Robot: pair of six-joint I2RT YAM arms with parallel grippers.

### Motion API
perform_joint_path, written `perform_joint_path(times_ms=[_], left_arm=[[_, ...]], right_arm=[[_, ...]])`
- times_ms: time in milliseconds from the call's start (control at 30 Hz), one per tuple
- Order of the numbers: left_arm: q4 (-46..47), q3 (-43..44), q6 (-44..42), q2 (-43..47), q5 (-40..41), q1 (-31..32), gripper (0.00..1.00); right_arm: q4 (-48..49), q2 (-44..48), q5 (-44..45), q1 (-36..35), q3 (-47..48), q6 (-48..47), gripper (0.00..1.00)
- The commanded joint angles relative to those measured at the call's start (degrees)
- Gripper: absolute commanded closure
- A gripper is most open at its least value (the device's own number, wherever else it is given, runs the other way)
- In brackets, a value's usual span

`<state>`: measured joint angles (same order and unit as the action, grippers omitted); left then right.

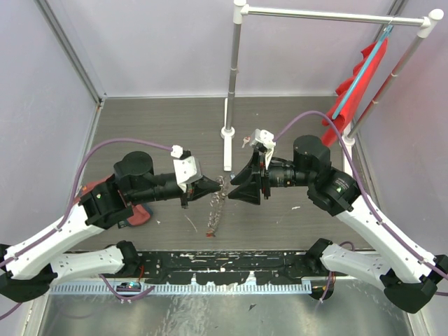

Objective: Put the keys on the keyring

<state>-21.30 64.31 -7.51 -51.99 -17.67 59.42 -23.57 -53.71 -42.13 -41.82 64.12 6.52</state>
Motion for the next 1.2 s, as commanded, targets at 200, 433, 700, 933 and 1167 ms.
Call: perform_joint_path(times_ms=[200, 433, 700, 933, 1167], left_arm=[[4.0, 2.8, 0.3, 0.3, -1.0, 0.1, 1.00], [4.8, 2.6, 0.7, 0.7, -1.3, 0.1, 1.00], [6.2, 2.3, 1.9, 0.9, -1.8, 0.1, 1.00], [6.4, 2.5, 2.2, 1.0, -2.2, 0.1, 1.00], [6.8, 2.5, 2.2, 0.7, -2.6, 0.1, 1.00]], right_arm=[[-0.2, 1.2, -2.7, -0.1, 2.6, -1.8, 0.47], [0.5, 4.3, 3.0, -0.1, 2.8, -3.8, 0.59], [10.9, 4.4, 4.6, -0.1, 0.0, 0.2, 0.62], [11.0, 3.3, 3.9, -0.1, 0.2, 0.2, 0.62], [10.6, 2.9, 3.4, -0.2, -0.1, -0.1, 0.62]])
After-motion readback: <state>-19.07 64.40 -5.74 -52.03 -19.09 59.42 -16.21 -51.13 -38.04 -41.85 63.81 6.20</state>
